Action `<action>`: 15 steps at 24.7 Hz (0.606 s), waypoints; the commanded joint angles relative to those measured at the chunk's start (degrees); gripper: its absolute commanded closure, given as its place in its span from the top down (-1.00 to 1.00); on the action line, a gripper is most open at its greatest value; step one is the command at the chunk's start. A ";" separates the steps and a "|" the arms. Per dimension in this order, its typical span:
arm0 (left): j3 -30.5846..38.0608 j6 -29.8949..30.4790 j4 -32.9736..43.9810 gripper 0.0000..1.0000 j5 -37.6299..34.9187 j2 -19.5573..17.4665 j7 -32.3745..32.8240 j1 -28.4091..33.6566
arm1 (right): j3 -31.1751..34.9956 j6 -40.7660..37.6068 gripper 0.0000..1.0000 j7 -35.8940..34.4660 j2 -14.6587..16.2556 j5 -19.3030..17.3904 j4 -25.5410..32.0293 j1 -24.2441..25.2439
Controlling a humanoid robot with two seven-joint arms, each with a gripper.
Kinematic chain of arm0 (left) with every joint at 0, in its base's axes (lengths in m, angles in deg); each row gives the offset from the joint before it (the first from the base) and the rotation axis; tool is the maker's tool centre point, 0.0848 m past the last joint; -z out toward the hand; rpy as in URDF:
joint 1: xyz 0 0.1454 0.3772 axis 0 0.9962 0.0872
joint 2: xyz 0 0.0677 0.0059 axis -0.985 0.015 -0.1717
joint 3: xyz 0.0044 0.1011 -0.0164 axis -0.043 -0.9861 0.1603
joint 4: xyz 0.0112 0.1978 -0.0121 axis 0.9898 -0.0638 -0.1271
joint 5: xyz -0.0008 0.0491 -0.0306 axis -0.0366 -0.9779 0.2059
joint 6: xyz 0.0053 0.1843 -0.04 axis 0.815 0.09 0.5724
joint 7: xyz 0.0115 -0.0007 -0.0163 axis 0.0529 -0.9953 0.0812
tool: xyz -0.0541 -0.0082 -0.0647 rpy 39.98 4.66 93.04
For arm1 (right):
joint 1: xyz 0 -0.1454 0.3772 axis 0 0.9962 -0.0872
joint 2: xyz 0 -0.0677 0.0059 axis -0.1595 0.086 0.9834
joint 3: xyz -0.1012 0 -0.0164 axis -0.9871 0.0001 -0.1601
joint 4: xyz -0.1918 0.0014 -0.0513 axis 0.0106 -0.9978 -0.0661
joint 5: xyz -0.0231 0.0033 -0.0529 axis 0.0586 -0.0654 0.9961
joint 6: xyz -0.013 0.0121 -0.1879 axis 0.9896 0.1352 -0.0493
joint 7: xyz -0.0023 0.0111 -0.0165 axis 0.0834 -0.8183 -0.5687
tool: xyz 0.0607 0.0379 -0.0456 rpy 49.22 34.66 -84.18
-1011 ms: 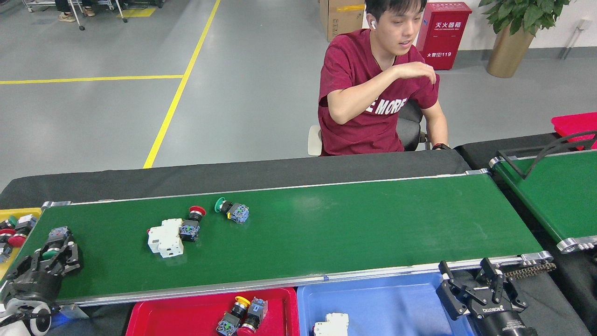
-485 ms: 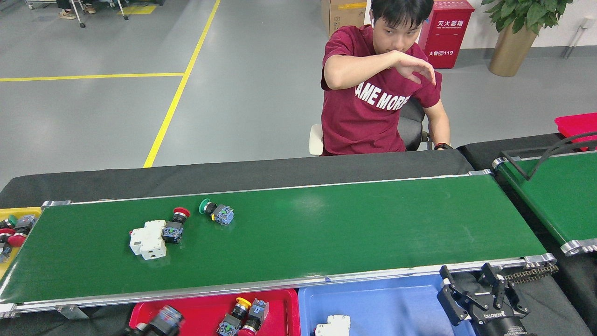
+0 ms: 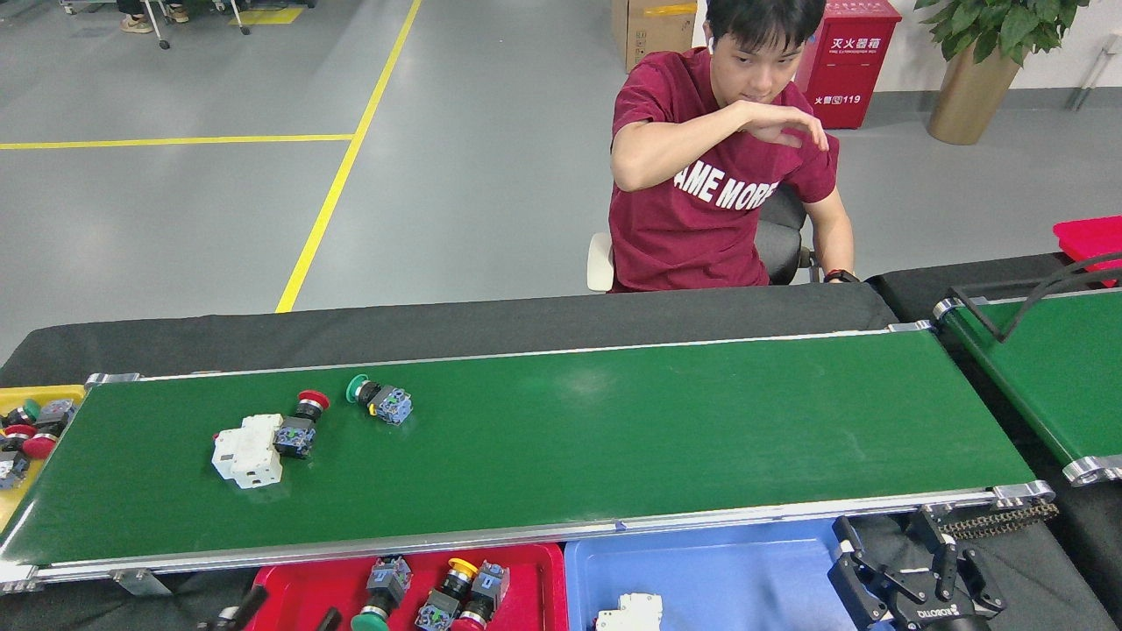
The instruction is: Pick switch part from conveyor to tray
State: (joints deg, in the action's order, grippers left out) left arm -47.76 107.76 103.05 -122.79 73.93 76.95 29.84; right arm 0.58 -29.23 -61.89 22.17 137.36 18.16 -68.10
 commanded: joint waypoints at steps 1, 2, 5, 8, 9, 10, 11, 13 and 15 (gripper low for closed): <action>1.18 -7.29 -0.44 0.98 -0.44 -1.18 -0.17 -0.49 | 0.54 0.10 0.94 -0.43 0.17 0.09 0.80 -0.24; 1.36 -7.73 -0.61 0.98 -0.53 -1.89 -0.17 -0.49 | 0.54 0.10 0.94 -0.43 0.17 0.09 0.80 -0.24; 1.45 -7.73 -0.96 0.98 -0.53 -2.94 -0.17 -0.84 | 0.54 0.01 0.94 -0.43 0.17 0.09 0.89 -0.24; 1.18 -7.73 -1.05 0.98 -0.62 -2.94 -0.16 -2.34 | 0.54 0.10 0.94 -0.43 0.08 0.09 1.24 -0.24; 1.18 -7.81 -1.23 0.98 -0.71 -2.94 -0.08 -2.95 | 0.54 0.10 0.94 -0.43 0.17 0.09 1.33 -0.24; 1.18 -7.81 -1.84 0.98 -0.80 -3.03 -0.08 -3.48 | 0.54 0.01 0.94 -0.43 0.17 0.09 1.33 -0.24; 1.18 -7.81 -2.99 0.98 -0.97 -3.21 -0.08 -4.45 | 0.54 0.01 0.94 -0.43 0.08 0.09 1.42 -0.24; 1.18 -7.90 -7.29 0.98 -1.67 -4.70 -0.08 -7.87 | 0.54 0.10 0.94 -0.43 0.08 0.17 1.42 -0.24; 1.18 -8.87 -11.60 0.98 -3.78 -6.37 -0.08 -11.57 | 0.54 0.10 0.94 -0.43 0.08 0.17 1.51 -0.24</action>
State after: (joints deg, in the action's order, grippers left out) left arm -46.69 99.64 92.14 -126.14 68.54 77.05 19.40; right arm 0.61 -29.15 -61.90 22.17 137.43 18.82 -68.09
